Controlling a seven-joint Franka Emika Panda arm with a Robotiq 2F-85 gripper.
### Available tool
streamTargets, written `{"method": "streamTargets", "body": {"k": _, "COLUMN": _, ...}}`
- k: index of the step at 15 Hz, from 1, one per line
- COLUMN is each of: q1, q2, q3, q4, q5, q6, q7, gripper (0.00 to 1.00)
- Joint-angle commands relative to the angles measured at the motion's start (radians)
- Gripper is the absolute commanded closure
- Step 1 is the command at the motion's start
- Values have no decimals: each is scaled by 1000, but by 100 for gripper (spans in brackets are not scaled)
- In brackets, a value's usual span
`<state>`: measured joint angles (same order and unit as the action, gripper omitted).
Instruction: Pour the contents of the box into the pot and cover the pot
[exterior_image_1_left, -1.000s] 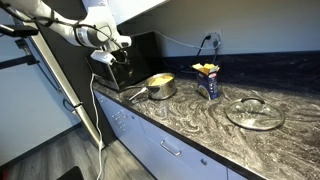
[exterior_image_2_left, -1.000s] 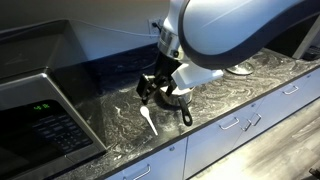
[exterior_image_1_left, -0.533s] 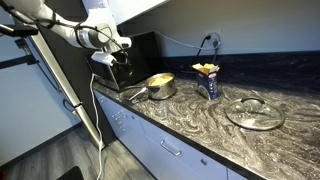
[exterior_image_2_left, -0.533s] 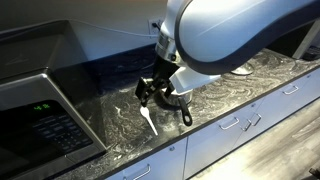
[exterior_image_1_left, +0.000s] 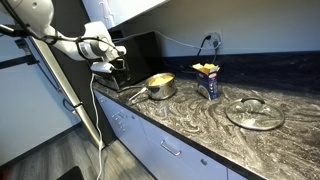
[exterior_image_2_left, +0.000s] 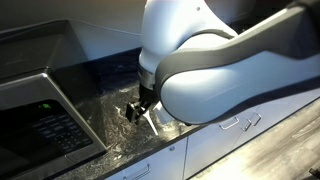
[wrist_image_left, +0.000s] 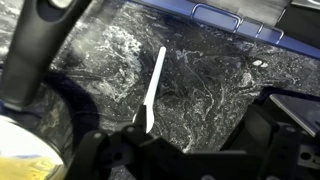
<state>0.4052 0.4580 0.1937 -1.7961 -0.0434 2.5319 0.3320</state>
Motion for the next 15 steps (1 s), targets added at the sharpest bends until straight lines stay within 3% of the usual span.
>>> {"method": "streamTargets", "body": {"k": 1, "q1": 65, "q2": 63, "q3": -50, "q4": 86, "q5": -63, "q6": -28, "q7": 83, "gripper": 0}}
{"method": "streamTargets", "body": {"k": 8, "q1": 141, "q2": 141, "q3": -129, "q4": 171, "q5": -125, "q6": -64, "q7": 207, "gripper": 0}}
{"method": "streamTargets", "body": {"k": 15, "q1": 149, "q2": 200, "q3": -161, "q4": 235, "q5": -122, "q6": -125, "q7": 251, "gripper": 0}}
